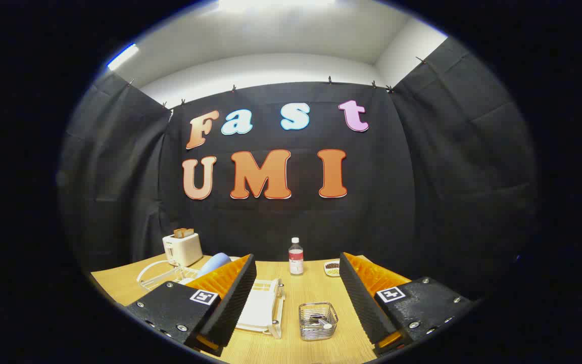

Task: Take the plate from the dish rack, then take the spoon from the basket and place it into the plate.

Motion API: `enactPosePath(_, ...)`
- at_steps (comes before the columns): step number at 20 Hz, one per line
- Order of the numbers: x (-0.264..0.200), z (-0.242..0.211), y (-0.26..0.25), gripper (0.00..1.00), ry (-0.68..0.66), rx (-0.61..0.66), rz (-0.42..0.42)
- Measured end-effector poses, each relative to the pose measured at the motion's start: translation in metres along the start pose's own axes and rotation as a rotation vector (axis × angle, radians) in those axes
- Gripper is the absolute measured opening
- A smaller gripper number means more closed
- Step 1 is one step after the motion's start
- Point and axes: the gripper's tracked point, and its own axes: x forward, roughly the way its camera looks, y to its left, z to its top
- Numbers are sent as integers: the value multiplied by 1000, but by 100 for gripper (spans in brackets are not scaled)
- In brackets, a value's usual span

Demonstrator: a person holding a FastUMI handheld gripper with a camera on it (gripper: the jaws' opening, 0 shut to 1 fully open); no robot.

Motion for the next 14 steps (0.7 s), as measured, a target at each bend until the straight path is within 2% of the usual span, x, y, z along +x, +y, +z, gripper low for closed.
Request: enactPosePath(14, -5, -3, 14, 98, 61, 33, -3)
